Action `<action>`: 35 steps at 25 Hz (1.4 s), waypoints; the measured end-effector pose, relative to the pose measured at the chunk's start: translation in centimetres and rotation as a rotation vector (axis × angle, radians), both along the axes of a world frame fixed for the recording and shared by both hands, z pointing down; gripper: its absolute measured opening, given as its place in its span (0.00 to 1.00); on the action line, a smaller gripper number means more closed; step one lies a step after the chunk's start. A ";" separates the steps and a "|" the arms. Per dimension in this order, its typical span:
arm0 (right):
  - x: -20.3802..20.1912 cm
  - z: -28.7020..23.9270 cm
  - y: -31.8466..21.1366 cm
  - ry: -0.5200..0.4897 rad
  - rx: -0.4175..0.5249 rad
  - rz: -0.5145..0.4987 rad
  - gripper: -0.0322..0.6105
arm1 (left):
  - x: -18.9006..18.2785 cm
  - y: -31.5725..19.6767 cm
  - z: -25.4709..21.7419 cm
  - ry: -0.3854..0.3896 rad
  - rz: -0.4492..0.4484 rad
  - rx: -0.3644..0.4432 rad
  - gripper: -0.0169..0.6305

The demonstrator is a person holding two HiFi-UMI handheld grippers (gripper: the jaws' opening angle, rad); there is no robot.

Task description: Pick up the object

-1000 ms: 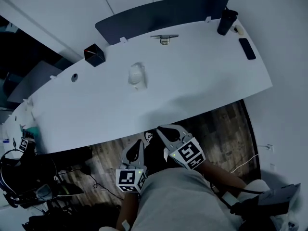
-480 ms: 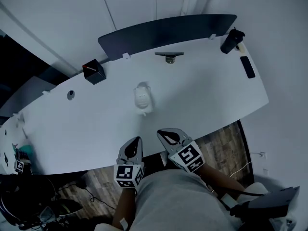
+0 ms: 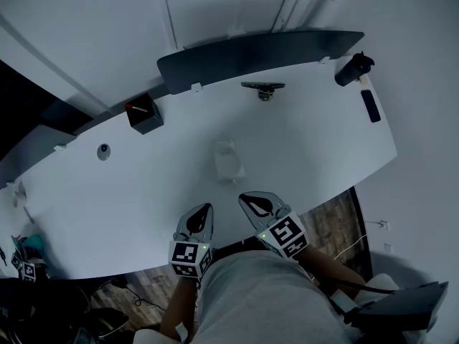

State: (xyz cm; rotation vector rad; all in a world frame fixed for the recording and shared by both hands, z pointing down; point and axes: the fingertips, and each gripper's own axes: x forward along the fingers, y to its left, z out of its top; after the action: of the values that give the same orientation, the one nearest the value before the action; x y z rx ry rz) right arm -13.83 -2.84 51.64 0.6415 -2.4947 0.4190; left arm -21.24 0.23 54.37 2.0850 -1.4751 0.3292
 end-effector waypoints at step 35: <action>5.7 -0.7 -5.0 -0.098 0.005 -0.038 0.05 | -0.7 -10.1 6.9 0.211 0.057 -0.496 0.39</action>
State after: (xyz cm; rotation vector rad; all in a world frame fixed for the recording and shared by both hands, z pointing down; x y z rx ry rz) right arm -8.13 -7.84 50.93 0.5872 -2.5970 0.4401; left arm -21.91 -9.87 61.28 1.7046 -1.0795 0.4328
